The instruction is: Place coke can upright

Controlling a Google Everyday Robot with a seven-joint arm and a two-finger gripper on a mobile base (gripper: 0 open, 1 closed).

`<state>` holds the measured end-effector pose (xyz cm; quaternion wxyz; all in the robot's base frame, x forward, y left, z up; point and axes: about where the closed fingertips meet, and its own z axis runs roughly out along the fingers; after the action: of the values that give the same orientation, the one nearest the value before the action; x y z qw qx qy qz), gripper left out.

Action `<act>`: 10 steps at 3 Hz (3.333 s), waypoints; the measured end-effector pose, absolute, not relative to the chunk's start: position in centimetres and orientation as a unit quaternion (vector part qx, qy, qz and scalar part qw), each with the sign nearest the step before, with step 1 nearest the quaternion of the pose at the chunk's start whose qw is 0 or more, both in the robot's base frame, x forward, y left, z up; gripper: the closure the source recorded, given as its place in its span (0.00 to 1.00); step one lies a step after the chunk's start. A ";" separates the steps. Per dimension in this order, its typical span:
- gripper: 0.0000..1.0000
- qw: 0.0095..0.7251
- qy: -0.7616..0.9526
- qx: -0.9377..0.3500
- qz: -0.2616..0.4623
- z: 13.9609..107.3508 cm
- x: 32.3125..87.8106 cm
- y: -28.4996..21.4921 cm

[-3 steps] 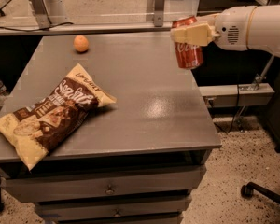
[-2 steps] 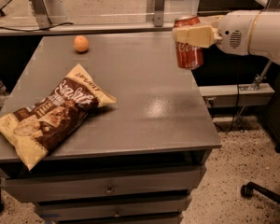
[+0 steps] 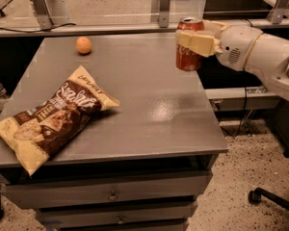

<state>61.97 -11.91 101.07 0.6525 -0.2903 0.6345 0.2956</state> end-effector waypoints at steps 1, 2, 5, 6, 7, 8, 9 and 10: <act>1.00 0.673 0.606 -0.303 0.298 99.4 62.6 -11.1; 1.00 0.677 0.587 -0.314 0.312 96.9 63.2 -10.6; 1.00 0.677 0.565 -0.322 0.344 90.9 63.4 -10.9; 0.82 0.677 0.564 -0.324 0.346 90.5 63.4 -11.2; 0.59 0.678 0.562 -0.324 0.346 90.6 63.4 -11.5; 0.36 0.676 0.562 -0.326 0.349 90.9 63.3 -11.6; 0.13 0.672 0.563 -0.329 0.351 91.3 63.3 -11.5; 0.00 0.668 0.567 -0.331 0.351 91.8 63.3 -11.7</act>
Offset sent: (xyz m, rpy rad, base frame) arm 0.0190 0.0126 -0.0763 0.0543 -0.1272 0.1088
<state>63.26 -11.71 91.83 0.6677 -0.3310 0.5670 0.3509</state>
